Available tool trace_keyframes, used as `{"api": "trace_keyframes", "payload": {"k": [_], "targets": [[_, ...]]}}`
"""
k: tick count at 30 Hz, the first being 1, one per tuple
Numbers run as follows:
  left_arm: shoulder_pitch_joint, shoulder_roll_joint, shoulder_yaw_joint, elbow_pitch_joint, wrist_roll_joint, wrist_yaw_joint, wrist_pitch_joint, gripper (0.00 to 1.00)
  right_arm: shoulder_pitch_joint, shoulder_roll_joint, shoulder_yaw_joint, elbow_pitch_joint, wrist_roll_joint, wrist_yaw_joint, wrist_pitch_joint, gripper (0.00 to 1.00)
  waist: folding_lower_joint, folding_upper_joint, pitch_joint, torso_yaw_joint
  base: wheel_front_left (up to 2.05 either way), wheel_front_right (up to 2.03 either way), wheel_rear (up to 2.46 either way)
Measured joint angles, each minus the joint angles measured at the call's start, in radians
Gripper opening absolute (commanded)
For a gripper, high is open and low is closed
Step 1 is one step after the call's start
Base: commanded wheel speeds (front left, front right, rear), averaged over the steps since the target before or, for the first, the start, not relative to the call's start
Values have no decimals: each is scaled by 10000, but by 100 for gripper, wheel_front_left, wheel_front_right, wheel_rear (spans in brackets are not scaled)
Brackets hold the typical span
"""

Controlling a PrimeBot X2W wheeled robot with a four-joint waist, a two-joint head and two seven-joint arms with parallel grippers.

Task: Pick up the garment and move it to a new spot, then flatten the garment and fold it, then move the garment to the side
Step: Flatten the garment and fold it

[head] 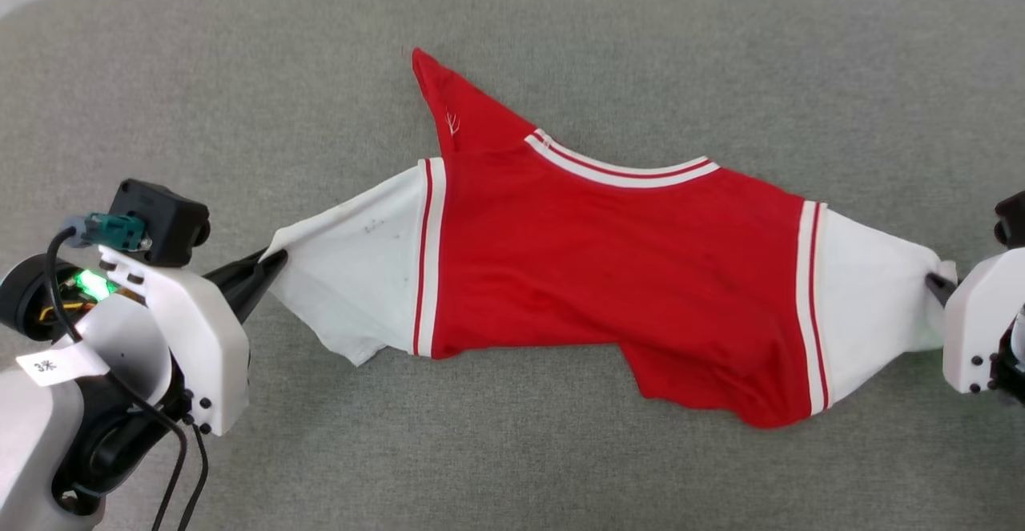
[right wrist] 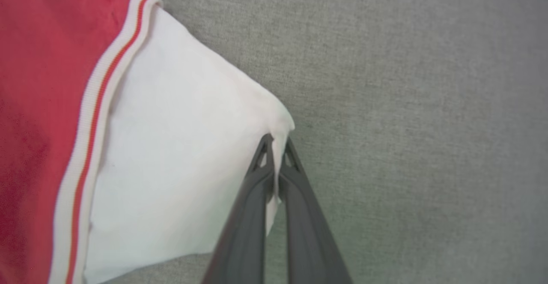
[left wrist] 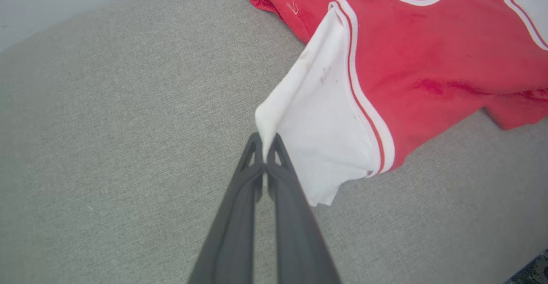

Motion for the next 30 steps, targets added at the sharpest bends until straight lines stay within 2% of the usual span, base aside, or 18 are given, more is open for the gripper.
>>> {"api": "trace_keyframes", "payload": {"k": [9,14,23,30], "targets": [[291,128,445,-301,211,247,-759,0,-584,-456,-102,-433,548,2,-982,0,0,0,-1127,-183,0,0,0],[293,221,784,-529,407,360,-1250,0,-904,-941,-115,-660,779,0,-1231,0,-1,0,-1792,-233,0,0,0],[-53,368,1607,-965,639,719,-2019,0,-1941,-1170,-443,-1091,654,2,-1685,0,-1,0,-2694,-263,0,0,0],[-698,535,2355,-1260,878,884,-2706,0,-2979,-1258,-570,-1392,474,2,-1760,0,-1,0,-2851,-308,0,0,0]]}}
